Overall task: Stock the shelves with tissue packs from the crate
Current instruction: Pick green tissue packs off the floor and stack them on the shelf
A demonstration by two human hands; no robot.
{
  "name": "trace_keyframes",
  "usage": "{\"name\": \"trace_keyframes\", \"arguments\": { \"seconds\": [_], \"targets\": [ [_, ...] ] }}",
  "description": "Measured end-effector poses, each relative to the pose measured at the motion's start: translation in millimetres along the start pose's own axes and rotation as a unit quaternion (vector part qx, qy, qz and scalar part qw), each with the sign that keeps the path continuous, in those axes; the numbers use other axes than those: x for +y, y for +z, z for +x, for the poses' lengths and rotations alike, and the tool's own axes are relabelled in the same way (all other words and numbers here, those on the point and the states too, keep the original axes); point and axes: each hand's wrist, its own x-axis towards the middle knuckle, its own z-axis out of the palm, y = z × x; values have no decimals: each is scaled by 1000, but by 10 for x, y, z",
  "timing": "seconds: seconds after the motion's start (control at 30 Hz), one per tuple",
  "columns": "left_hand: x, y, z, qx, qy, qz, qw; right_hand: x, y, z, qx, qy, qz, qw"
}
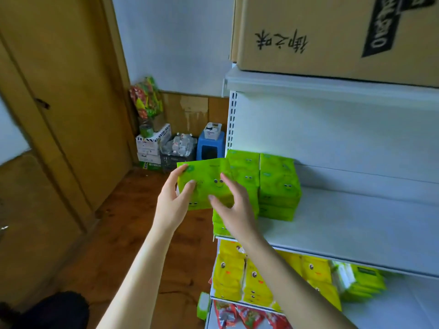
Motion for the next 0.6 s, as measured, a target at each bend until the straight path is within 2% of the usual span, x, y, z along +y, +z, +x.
{"name": "trace_keyframes", "arguments": {
  "seconds": [0.6],
  "targets": [
    [98, 865, 262, -168, 65, -11, 984, 332, -729, 22, 140, 43, -20, 989]
  ]
}}
